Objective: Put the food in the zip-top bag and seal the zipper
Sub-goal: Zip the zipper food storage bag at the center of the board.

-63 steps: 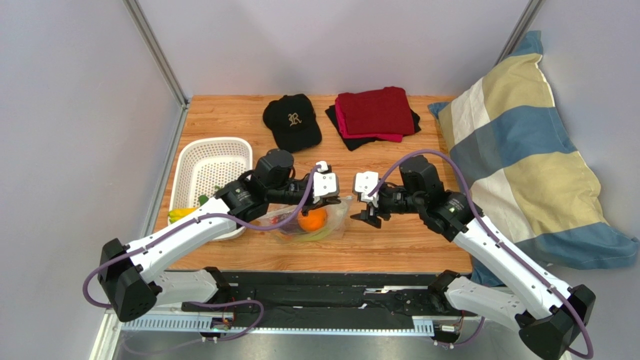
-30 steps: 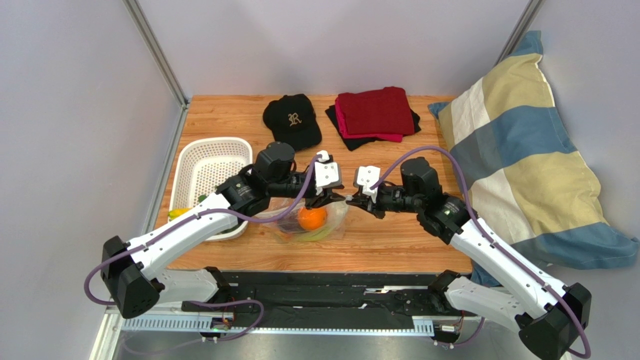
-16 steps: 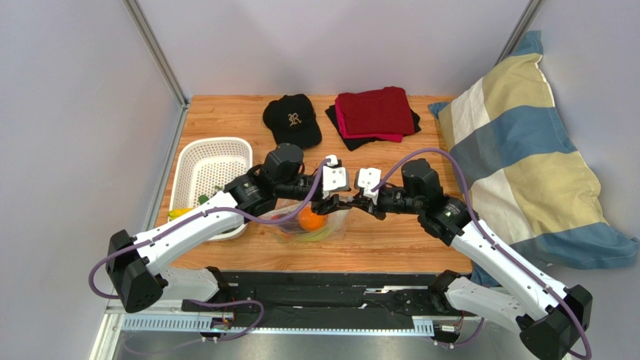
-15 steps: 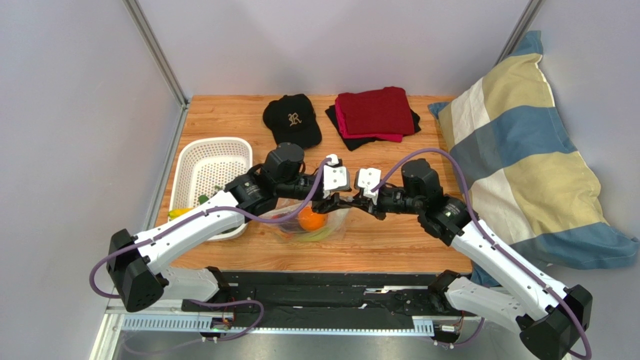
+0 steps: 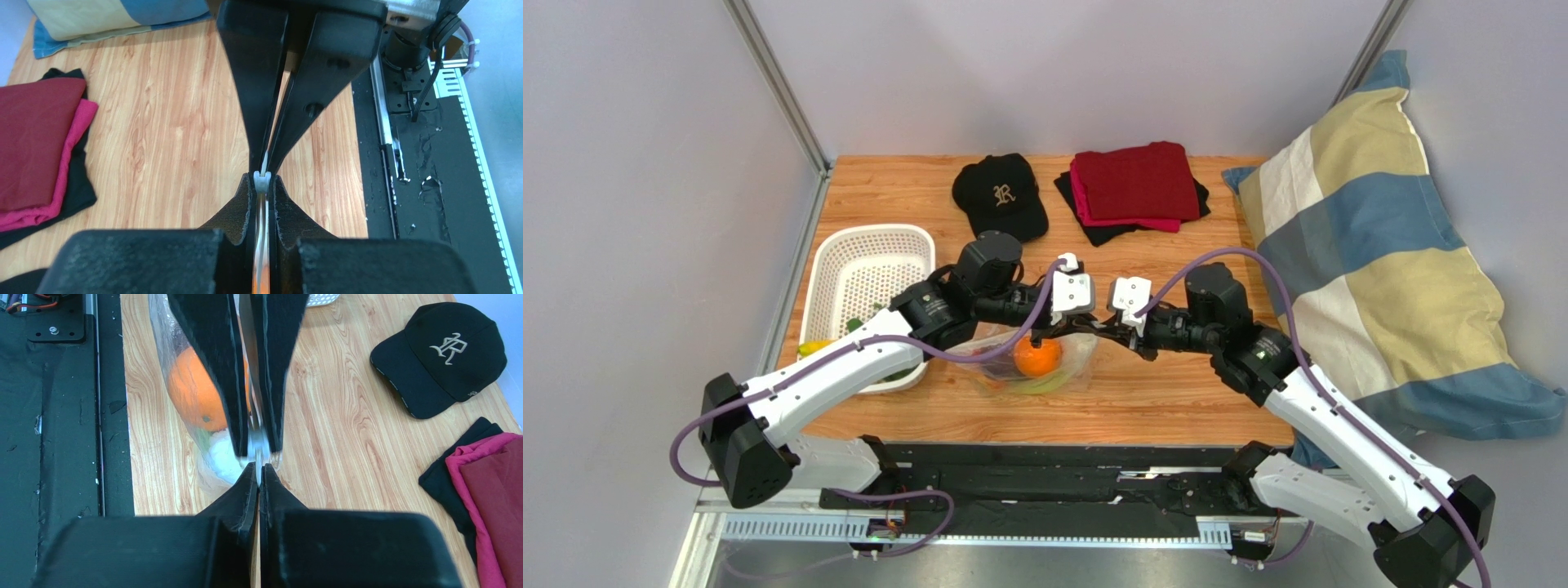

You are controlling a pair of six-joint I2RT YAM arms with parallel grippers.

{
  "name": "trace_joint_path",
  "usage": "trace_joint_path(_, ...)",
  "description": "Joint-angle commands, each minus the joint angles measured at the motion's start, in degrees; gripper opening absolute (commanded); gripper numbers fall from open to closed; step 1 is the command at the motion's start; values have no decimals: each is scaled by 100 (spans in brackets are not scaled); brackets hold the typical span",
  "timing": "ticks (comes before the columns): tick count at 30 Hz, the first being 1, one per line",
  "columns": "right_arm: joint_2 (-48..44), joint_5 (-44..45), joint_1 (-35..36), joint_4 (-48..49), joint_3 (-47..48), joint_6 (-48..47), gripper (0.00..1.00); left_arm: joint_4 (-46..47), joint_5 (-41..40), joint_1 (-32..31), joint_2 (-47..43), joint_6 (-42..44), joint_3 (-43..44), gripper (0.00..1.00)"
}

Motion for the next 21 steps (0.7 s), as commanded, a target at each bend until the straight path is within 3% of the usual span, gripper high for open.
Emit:
trace_joint_path(1, -274, -12, -190, 91, 22, -59, 0, -584, -209, 293, -401, 269, -105, 3)
trace_joint_path(11, -380, 93, -594, -216, 75, 117, 0, -1252, -745, 627, -1323, 392, -571, 1)
trace_joint_path(21, -758, 568, -673, -647, 57, 108, 0, -2299, -1219, 1619, -2212, 770, -790, 0)
